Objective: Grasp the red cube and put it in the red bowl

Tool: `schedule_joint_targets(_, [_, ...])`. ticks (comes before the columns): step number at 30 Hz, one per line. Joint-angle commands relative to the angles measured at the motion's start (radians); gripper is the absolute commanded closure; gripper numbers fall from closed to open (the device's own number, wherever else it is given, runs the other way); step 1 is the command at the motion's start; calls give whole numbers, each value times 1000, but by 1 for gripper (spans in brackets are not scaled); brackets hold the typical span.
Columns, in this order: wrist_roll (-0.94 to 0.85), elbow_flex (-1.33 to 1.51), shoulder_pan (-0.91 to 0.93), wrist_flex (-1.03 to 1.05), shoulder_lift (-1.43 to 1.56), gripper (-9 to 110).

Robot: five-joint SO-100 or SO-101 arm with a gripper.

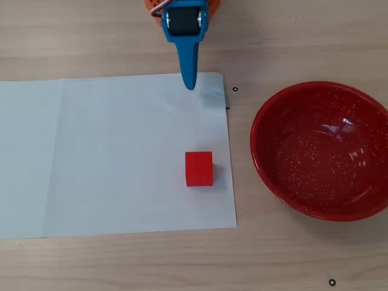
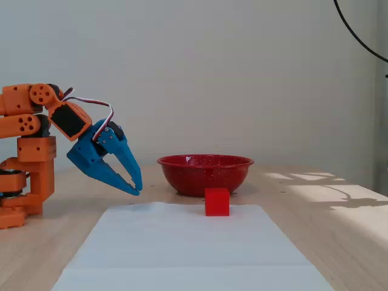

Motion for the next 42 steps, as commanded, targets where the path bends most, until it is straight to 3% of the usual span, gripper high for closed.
schedule_joint_targets(1, [-3, 9, -5, 9, 11, 101])
schedule_joint_targets(25, [9, -9, 5, 43, -2, 101])
schedule_joint_targets(42, [94, -439, 0, 120, -391, 101])
